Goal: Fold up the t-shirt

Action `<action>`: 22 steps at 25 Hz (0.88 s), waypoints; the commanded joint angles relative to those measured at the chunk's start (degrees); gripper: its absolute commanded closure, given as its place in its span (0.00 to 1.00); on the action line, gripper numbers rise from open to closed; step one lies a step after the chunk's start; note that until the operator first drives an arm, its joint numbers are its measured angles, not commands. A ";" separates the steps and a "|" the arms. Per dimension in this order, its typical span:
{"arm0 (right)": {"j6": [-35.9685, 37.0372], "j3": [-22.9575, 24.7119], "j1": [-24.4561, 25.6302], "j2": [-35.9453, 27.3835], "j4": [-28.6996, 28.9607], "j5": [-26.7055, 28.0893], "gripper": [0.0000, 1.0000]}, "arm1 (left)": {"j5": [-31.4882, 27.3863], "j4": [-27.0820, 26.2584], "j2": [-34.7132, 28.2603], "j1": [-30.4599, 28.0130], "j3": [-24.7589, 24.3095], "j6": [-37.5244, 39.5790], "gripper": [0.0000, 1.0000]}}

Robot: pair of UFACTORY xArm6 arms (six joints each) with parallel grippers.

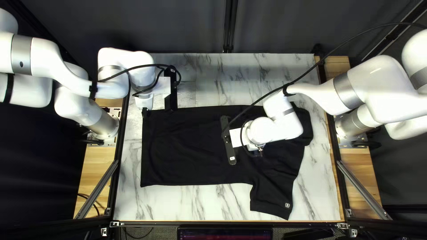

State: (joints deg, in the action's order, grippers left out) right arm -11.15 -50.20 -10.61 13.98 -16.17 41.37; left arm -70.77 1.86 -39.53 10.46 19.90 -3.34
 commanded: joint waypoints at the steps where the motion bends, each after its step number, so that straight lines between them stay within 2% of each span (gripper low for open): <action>1: -0.73 -0.35 0.39 0.55 -0.73 1.35 0.00 | 0.00 0.00 0.00 0.00 0.00 0.00 0.00; 10: -6.61 -8.07 -1.51 6.03 -6.43 7.87 0.00 | 0.00 0.00 0.00 0.00 0.00 0.00 0.00; 17: -11.05 -9.83 -3.15 6.50 -11.59 9.15 0.00 | 0.00 0.00 0.00 0.00 0.00 0.00 0.00; 18: -11.71 -10.02 -3.67 6.54 -12.46 9.31 0.06 | 0.00 0.00 0.00 0.00 0.00 0.00 0.00; 19: -12.10 -10.16 -4.03 6.67 -13.11 9.34 0.06 | 0.00 0.00 0.00 0.00 0.00 0.00 0.00; 20: -12.68 -10.13 -4.63 6.80 -14.36 9.14 0.19 | 0.00 0.00 0.00 0.00 0.00 0.00 0.00; 21: -12.89 -10.03 -4.94 6.88 -15.06 8.84 0.23 | 0.00 0.00 0.00 0.00 0.00 0.00 0.00; 22: -13.15 -9.80 -5.41 7.01 -16.24 8.33 0.41 | 0.00 0.00 0.00 0.00 0.00 0.00 0.00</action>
State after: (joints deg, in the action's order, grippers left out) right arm -23.45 -60.19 -15.06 20.73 -30.21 50.40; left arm -70.77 1.86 -39.53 10.46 19.90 -3.34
